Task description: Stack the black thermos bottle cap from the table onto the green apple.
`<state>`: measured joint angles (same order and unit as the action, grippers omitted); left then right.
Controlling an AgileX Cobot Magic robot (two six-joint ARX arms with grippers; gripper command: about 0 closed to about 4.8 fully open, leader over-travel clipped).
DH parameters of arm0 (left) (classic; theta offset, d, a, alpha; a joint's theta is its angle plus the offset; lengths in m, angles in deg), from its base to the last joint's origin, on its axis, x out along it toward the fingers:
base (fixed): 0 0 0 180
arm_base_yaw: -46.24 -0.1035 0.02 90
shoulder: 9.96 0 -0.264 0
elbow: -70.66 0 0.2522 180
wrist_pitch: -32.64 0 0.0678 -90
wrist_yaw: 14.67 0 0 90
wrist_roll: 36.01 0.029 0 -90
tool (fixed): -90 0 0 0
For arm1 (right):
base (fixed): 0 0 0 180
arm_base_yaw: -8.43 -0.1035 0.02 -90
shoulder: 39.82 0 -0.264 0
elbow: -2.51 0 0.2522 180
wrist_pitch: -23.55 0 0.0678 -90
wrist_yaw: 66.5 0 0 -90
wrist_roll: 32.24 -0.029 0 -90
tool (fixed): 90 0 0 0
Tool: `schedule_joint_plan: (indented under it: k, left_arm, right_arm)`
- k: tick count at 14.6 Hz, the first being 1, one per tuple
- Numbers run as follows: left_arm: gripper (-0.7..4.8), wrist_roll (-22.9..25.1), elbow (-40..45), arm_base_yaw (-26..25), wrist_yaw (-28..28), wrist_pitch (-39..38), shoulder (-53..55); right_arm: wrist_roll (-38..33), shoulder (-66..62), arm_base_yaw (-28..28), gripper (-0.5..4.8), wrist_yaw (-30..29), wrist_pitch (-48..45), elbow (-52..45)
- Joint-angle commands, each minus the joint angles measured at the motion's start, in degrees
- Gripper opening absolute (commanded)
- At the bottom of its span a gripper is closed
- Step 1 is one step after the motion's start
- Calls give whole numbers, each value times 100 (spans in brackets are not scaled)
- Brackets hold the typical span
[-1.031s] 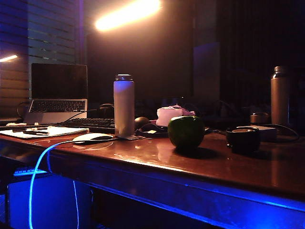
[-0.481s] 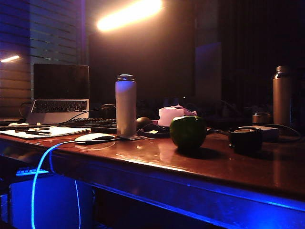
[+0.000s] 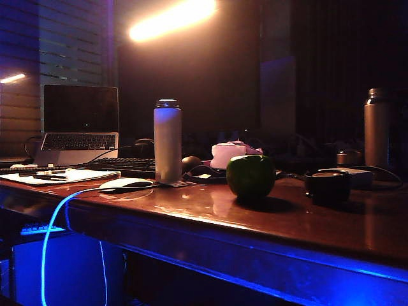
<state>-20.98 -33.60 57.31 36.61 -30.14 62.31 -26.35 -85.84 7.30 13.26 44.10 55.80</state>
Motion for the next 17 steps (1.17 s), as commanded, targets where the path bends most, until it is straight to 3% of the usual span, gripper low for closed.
schedule_joint_plan:
  k: [1, 6, 9, 10, 11, 15, 17]
  left_arm:
    - [-4, 83, -70, 348, 675, 157, 20]
    - [-4, 87, -79, 396, 654, -39, 11]
    - [-4, 107, -79, 398, 636, -57, 13]
    - [-4, 98, -79, 398, 636, -17, 11]
    - [-4, 90, -79, 398, 636, 11, 13]
    - [-4, 85, -79, 398, 636, 116, 13]
    - [-4, 85, -79, 398, 636, 114, 13]
  right_arm:
    - [166, -1469, 4, -5, -345, 83, 632]
    - [155, -3200, -31, -5, -1226, 527, 1368]
    - [166, -3204, -66, -4, -1064, 514, 1368]
    - [396, -3206, -68, 112, -1067, 520, 1368]
    - [658, -3209, -70, 469, -1012, 549, 1368]
    - [1451, -3436, -229, 479, -1110, 629, 1368]
    - [2297, -3694, -476, 479, -1023, 651, 1368]
